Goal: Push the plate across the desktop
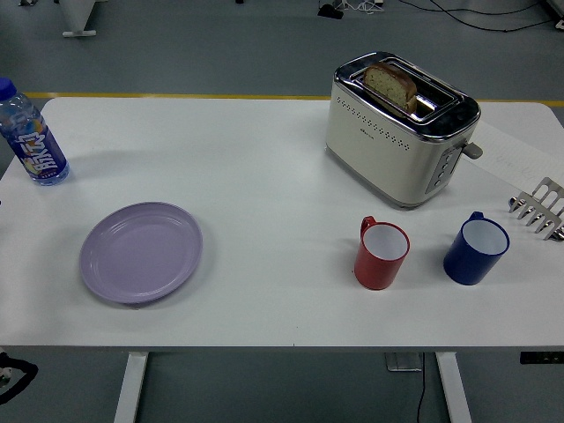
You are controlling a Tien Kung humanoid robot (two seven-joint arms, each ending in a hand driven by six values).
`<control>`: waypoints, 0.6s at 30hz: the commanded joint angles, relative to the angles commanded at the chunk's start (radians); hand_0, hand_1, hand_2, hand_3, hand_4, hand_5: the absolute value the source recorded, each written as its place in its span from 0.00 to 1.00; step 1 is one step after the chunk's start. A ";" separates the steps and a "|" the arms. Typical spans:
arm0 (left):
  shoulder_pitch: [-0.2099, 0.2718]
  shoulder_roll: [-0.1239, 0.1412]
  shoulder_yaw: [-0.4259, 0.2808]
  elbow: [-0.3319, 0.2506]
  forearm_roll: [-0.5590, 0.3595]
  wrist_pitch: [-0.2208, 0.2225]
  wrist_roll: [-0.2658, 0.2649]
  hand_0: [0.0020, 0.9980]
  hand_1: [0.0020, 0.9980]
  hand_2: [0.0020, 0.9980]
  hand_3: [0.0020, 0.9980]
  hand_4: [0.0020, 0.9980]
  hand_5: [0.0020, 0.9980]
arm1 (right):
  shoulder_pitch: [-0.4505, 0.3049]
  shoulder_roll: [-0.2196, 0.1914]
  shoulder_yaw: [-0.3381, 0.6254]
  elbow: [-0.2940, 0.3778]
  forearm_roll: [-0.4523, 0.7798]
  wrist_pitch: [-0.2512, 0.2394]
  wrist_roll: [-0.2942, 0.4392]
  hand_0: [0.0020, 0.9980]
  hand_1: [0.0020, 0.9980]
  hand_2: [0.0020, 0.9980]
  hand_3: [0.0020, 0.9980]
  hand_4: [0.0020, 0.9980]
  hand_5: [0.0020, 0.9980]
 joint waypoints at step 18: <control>-0.020 -0.049 0.109 0.047 -0.031 0.019 -0.050 0.85 0.86 0.90 0.79 0.53 1.00 | 0.006 -0.002 -0.004 -0.001 -0.003 0.003 0.003 0.56 0.55 0.68 0.59 0.28 0.30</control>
